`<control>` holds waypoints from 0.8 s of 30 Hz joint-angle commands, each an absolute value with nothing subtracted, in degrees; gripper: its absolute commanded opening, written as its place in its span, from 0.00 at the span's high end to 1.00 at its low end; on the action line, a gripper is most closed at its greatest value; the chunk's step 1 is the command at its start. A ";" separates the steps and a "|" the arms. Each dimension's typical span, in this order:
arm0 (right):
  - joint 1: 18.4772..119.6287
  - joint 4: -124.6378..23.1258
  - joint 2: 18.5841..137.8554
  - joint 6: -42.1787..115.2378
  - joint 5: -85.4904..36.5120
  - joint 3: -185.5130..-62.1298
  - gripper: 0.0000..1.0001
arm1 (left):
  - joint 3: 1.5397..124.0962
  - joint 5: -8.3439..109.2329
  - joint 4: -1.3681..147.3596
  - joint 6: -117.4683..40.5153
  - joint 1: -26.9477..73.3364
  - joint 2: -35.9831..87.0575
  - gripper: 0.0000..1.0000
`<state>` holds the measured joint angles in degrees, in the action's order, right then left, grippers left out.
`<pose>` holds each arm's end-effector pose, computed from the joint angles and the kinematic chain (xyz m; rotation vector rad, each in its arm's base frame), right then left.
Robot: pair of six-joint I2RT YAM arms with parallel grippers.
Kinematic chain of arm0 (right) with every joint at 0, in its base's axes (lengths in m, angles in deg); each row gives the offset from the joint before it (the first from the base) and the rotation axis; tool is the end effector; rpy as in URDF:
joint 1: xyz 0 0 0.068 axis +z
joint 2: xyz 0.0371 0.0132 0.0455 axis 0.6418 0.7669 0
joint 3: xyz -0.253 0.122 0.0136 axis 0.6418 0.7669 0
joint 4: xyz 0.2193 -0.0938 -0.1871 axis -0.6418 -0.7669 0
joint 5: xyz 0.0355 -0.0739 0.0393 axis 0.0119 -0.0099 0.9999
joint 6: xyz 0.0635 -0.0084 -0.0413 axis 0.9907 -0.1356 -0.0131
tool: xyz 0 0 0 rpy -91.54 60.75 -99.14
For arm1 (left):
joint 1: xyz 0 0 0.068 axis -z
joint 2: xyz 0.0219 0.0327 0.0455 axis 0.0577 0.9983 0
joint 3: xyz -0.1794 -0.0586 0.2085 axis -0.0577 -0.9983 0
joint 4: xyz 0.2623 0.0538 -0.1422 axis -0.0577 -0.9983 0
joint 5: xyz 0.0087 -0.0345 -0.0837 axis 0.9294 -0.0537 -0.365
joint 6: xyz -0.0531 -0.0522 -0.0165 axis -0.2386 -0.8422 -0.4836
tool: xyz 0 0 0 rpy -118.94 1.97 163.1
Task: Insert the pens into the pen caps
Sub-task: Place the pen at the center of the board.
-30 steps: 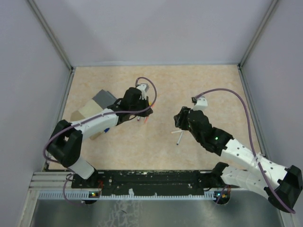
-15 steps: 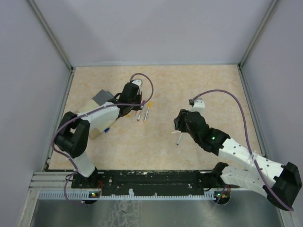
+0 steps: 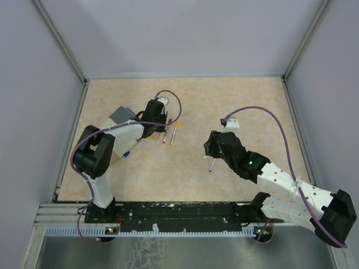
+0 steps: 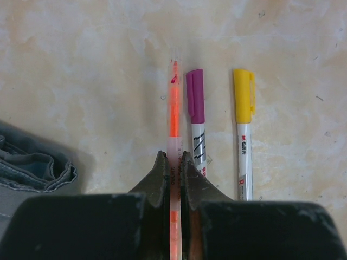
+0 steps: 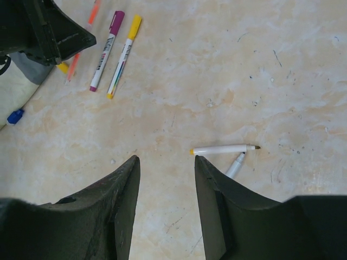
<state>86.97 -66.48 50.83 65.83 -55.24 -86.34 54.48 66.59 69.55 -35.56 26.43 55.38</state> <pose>0.2001 0.1777 0.2431 0.0376 2.1094 0.4528 0.3947 -0.2153 0.1366 0.3546 2.2879 -0.1822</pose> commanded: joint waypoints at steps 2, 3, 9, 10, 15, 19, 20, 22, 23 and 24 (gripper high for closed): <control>86.51 -65.19 50.84 66.23 -54.86 -86.07 0.55 | 55.69 67.48 71.16 -33.99 26.02 57.47 0.95; 86.51 -65.19 50.84 66.22 -54.80 -86.07 0.55 | 55.69 67.69 71.22 -33.87 26.00 57.72 0.95; 86.47 -65.26 51.08 66.03 -54.84 -86.16 0.55 | 55.97 69.23 71.09 -33.51 25.91 59.12 0.95; 86.50 -65.27 51.10 66.02 -54.81 -86.16 0.55 | 55.95 69.32 71.07 -33.49 25.93 59.39 0.94; 86.51 -65.28 51.28 66.01 -54.54 -86.20 0.55 | 55.88 70.11 70.77 -33.50 25.93 60.14 0.86; 86.46 -65.28 51.37 66.04 -54.45 -86.16 0.55 | 55.85 70.61 70.46 -33.51 25.95 60.43 0.79; 86.50 -65.28 51.36 66.02 -54.38 -86.18 0.55 | 55.75 70.65 70.38 -33.49 25.92 60.43 0.78; 86.51 -65.14 51.45 66.08 -54.29 -86.17 0.55 | 55.62 70.72 70.37 -33.49 25.93 60.24 0.76; 86.51 -65.18 51.52 66.07 -54.28 -86.16 0.55 | 55.55 70.74 70.37 -33.49 25.90 60.26 0.75; 86.55 -65.19 51.54 66.10 -54.25 -86.20 0.55 | 55.48 70.70 70.36 -33.50 25.91 60.18 0.74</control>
